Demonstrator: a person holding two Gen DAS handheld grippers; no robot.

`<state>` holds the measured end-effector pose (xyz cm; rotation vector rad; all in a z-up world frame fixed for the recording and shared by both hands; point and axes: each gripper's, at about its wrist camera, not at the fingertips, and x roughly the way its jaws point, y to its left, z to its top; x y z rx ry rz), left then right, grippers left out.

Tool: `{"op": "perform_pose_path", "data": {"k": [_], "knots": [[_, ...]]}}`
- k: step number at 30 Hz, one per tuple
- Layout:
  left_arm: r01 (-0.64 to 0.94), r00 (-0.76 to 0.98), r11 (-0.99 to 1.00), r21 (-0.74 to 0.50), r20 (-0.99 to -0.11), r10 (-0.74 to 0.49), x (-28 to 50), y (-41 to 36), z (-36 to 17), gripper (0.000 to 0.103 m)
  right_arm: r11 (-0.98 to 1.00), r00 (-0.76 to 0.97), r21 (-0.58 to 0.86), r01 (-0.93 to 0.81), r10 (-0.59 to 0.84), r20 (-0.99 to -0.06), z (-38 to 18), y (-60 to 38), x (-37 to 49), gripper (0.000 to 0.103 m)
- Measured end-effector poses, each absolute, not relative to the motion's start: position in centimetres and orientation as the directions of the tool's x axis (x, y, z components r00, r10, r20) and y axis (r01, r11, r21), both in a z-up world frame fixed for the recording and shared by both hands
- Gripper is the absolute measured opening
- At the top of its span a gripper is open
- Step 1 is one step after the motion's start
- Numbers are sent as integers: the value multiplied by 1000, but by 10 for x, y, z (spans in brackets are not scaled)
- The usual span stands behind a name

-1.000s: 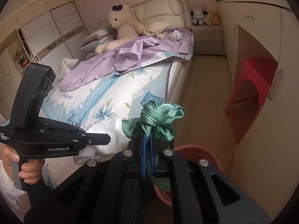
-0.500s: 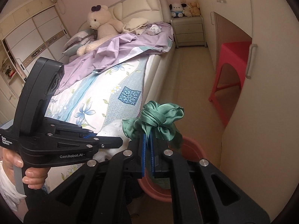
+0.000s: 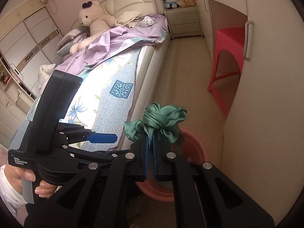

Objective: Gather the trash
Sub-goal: 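Open both tools dropping the white cloth and green fabric into the bucket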

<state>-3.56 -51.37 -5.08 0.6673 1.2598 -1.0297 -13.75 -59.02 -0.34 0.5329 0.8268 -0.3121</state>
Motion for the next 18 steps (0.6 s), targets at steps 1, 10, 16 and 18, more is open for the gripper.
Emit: {"op": "perform_pose_path", "data": {"k": [1, 10, 16, 18], "knots": [[897, -2, 427, -111, -969, -248, -35, -513, -51, 70, 825, 640, 326, 461, -55, -767, -6, -591, -137, 5], [864, 101, 502, -38, -964, -246, -12, -483, -48, 98, 856, 561, 265, 444, -35, -827, -31, -580, -120, 23], [829, 130, 559, -28, -962, -240, 7, -460, -47, 98, 884, 489, 132, 448, -119, -864, -44, -566, -110, 63], [817, 141, 576, -28, -959, -247, 12, -452, -45, 98, 887, 495, 133, 442, -118, -861, -43, -563, -110, 63]]}}
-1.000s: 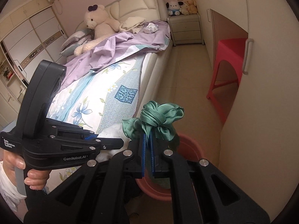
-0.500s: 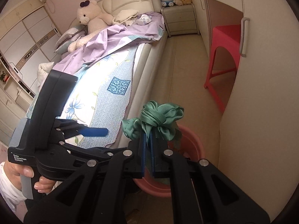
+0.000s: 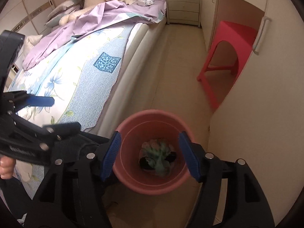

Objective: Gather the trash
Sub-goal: 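Open both tools dropping the white cloth and green fabric into the bucket, then move both open tools back to the remaining items on the bed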

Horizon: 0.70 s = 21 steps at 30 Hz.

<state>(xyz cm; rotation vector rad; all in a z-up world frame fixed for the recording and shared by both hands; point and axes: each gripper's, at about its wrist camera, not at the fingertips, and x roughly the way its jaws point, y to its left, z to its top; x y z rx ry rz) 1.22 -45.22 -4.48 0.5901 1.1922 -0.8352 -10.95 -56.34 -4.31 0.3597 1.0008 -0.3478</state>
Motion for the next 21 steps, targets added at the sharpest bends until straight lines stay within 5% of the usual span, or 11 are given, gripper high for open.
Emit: {"op": "perform_pose_path", "data": {"k": [21], "knots": [[626, 260, 778, -49, -928, -268, 45, -324, -13, 98, 957, 577, 163, 241, -6, -817, -25, -477, -45, 74]]}}
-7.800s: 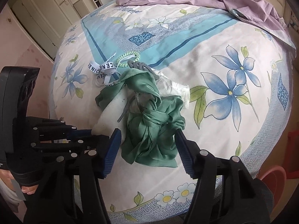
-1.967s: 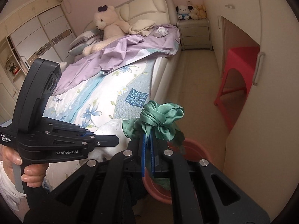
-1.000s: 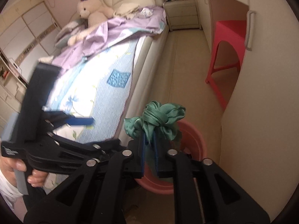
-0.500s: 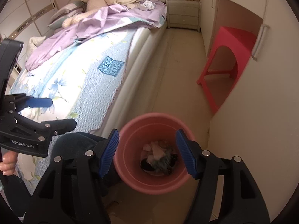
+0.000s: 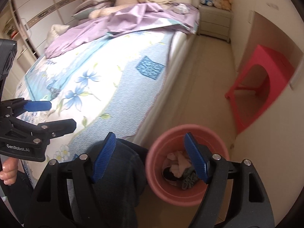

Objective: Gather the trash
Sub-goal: 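Move both open tools back to the remaining items on the bed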

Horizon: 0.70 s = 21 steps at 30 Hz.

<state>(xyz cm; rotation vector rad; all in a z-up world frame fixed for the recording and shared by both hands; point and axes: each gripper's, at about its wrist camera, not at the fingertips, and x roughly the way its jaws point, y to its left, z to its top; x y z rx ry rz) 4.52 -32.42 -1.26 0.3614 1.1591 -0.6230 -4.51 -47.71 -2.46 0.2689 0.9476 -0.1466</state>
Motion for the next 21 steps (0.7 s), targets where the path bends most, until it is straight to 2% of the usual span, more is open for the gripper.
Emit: {"op": "perform_pose_path", "data": {"k": [21], "knots": [[329, 342, 937, -116, -911, -232, 69, -154, -2, 98, 985, 579, 171, -19, 150, -802, -4, -341, 17, 77]]}}
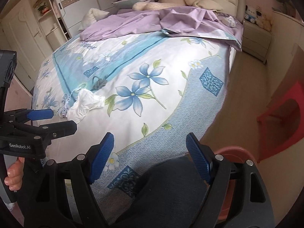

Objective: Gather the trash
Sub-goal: 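Move both open tools back to the remaining items on the bed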

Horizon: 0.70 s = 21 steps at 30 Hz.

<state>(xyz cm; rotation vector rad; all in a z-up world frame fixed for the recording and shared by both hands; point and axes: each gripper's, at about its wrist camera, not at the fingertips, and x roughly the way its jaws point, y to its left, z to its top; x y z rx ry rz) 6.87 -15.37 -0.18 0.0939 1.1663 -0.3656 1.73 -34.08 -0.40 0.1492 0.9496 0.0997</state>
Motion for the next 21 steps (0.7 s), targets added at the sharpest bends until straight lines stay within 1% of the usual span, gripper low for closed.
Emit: {"op": "perform_pose_path", "data": {"k": [13, 21], "knots": [[165, 377, 977, -134, -907, -188, 80, -54, -6, 98, 976, 559, 159, -152, 217, -800, 0, -257, 44, 77], [88, 386, 983, -159, -905, -181, 97, -10, -12, 98, 966, 546, 147, -211, 241, -803, 0, -218, 61, 77]]}}
